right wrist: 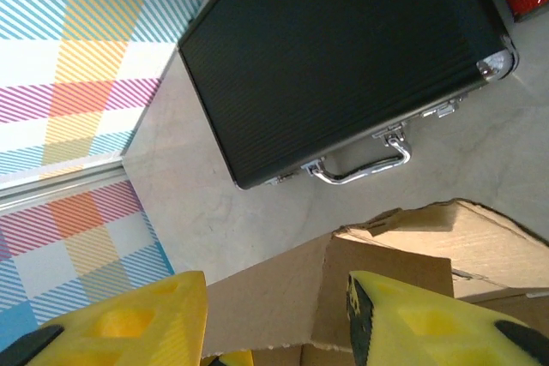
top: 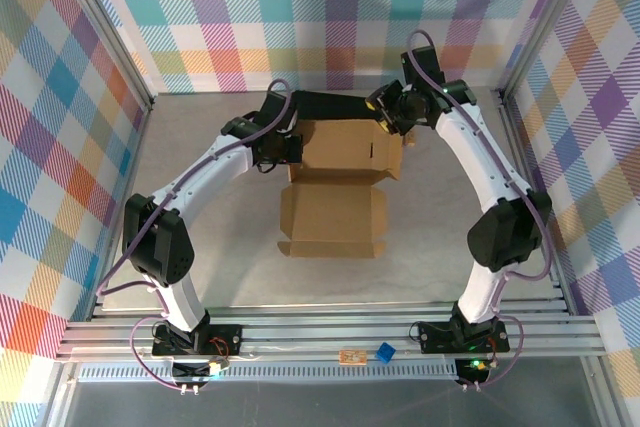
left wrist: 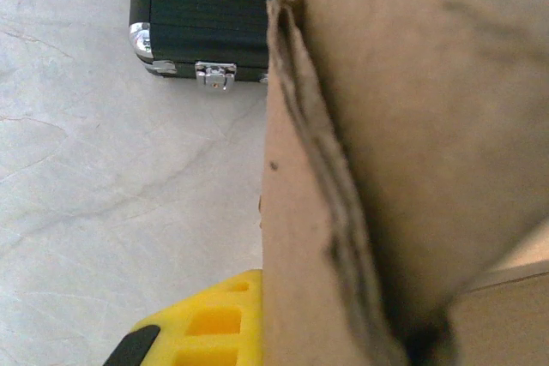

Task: Fold the paper box

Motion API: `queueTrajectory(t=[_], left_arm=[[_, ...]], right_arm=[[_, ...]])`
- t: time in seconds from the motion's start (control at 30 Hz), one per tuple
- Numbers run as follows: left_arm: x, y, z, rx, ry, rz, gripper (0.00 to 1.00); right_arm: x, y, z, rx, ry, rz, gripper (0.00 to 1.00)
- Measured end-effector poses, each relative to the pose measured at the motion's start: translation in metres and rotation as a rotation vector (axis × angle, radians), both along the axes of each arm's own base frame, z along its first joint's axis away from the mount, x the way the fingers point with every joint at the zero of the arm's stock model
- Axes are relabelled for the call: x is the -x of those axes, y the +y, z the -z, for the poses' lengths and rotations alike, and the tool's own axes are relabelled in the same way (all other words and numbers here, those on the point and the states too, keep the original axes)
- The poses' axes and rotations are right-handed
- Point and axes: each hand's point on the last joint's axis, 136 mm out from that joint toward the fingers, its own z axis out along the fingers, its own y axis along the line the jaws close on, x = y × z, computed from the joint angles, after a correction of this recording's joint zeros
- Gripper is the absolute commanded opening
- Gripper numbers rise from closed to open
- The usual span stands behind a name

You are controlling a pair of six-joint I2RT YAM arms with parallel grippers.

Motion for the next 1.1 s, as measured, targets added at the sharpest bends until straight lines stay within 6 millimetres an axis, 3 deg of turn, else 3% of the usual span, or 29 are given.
queueTrajectory(t=[0.1, 0.53, 0.67, 0.73, 0.9, 0.93, 0.97, 1.03, 1.1], left_arm=[[0.0, 0.001, 0.0, -0.007, -0.005, -0.003, 0.0], [0.004, 0.0, -0.007, -0.022, -0.031, -0.001, 0.0], [0.006, -0.001, -0.003, -0.025, -0.027, 0.004, 0.0], [0.005, -0.001, -0.003, -0.022, -0.032, 0.003, 0.0], [0.007, 0.001, -0.005, -0.024, -0.038, -0.001, 0.0], [0.007, 0.001, -0.005, -0.025, -0.039, -0.002, 0.0], [0.006, 0.001, -0.005, -0.025, -0.039, -0.002, 0.0], [0.006, 0.001, -0.005, -0.023, -0.038, -0.004, 0.0], [0.006, 0.001, -0.005, -0.023, -0.039, -0.005, 0.0]], right_arm=[[0.002, 0.003, 0.007, -0.011, 0.026, -0.008, 0.46], [0.008, 0.008, 0.029, -0.063, 0.098, 0.01, 0.25], [0.005, 0.01, 0.029, -0.092, 0.1, 0.032, 0.12], [0.003, 0.011, 0.027, -0.113, 0.096, 0.047, 0.0], [0.005, 0.011, 0.032, -0.165, 0.115, 0.097, 0.0], [0.006, 0.011, 0.031, -0.172, 0.116, 0.103, 0.08], [0.006, 0.011, 0.03, -0.177, 0.114, 0.106, 0.24], [0.005, 0.01, 0.027, -0.176, 0.103, 0.106, 0.45], [0.008, 0.007, 0.02, -0.158, 0.076, 0.102, 0.53]])
